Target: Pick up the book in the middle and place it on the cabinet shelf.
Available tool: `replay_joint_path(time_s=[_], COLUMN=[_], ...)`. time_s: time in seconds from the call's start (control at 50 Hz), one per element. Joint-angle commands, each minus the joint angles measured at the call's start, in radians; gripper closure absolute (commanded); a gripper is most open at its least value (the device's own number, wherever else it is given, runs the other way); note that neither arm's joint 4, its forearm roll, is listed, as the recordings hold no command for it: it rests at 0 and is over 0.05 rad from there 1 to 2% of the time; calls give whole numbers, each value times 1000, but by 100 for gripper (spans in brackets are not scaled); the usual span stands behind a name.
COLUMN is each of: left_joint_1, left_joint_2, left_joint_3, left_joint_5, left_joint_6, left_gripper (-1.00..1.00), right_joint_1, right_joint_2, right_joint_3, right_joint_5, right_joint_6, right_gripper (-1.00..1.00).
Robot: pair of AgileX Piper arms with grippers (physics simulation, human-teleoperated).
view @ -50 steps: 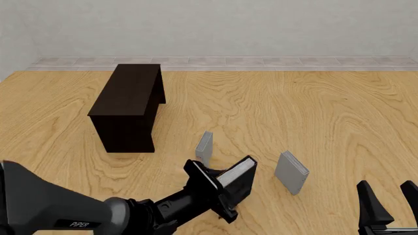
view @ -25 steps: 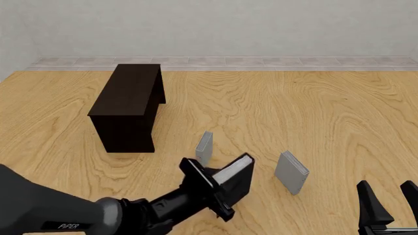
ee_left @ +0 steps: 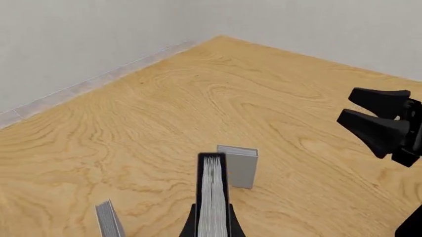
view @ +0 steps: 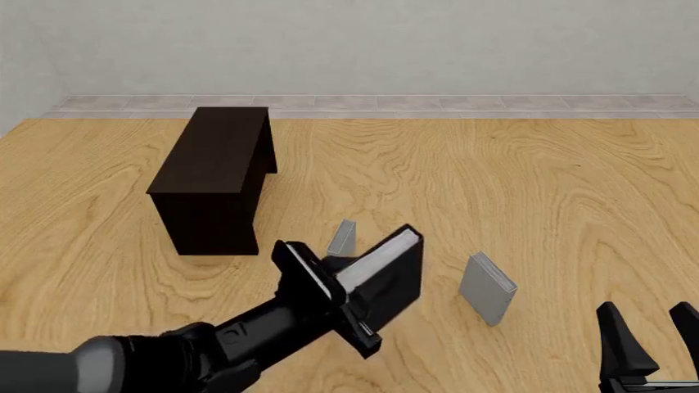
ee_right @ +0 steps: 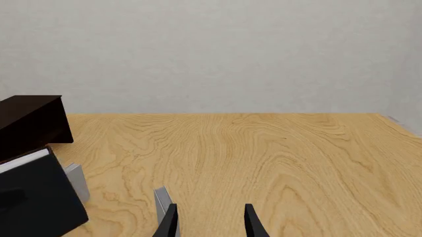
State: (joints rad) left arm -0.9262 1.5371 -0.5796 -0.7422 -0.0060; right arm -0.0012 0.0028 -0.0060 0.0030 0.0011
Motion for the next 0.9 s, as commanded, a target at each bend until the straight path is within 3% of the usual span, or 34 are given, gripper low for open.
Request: replay_joint_path(time_s=[0.02,0.54,0.9], left_joint_1=[2,-18,28], left_joint_2=[-129,-300,-341], left_joint_3=[-15,-87,-146], left_joint_5=[65,226,291], left_joint_6=[30,47,100], left_gripper=[100,100,100], right_joint_1=[0,0,0], right_joint_2=[0,0,0], right_joint_3=[0,0,0], right_joint_5=[0,0,0], right_joint_6=[0,0,0], right_gripper=[-100,-100,-100])
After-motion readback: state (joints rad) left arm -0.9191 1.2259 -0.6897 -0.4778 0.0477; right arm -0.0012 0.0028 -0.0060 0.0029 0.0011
